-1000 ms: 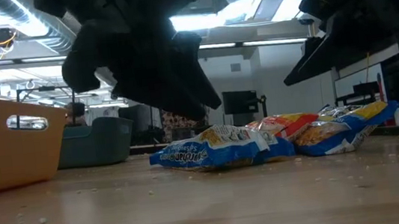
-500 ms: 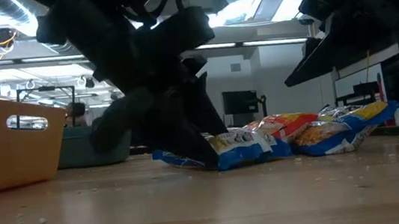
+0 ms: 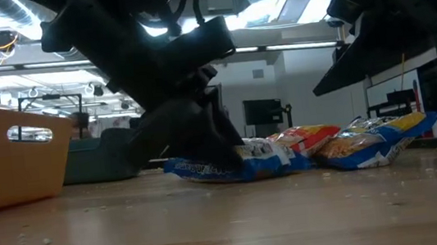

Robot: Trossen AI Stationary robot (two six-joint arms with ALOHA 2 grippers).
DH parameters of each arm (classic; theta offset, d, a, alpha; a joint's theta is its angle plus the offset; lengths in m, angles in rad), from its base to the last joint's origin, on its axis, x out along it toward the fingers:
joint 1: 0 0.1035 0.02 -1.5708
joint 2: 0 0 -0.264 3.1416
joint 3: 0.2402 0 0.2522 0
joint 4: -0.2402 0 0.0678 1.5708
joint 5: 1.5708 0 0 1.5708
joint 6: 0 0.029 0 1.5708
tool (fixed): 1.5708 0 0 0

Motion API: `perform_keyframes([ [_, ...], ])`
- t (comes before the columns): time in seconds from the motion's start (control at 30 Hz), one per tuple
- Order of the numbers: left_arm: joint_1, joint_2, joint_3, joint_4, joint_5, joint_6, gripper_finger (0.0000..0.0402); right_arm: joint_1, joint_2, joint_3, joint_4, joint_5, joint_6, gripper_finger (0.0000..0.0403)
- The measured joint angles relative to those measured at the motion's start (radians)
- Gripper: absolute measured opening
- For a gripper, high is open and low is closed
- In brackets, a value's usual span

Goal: Sort Maruchan noodles
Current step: Put the bottom left blue noodle pack into the yellow bin

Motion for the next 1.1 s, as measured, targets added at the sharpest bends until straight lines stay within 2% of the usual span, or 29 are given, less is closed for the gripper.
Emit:
perform_keyframes([
  [0.43,-0.003,0.0,-0.001,0.012,-0.018,-0.24,0.0009,0.0,0.0,0.0,-0.001,0.0,0.016,0.0319],
  [0.7,-0.019,-0.051,-0.007,0.048,-0.04,-0.299,0.0001,0.0,0.0,0.0,-0.002,0.001,0.016,0.0319],
  [0.9,-0.033,-0.173,-0.005,0.053,-0.142,-0.315,0.0001,-0.001,0.0,0.0,-0.007,0.003,0.02,0.0319],
  [1.1,-0.039,-0.312,-0.004,-0.052,-0.201,-0.322,0.0,-0.001,0.0,0.0,-0.014,0.018,0.059,0.0319],
])
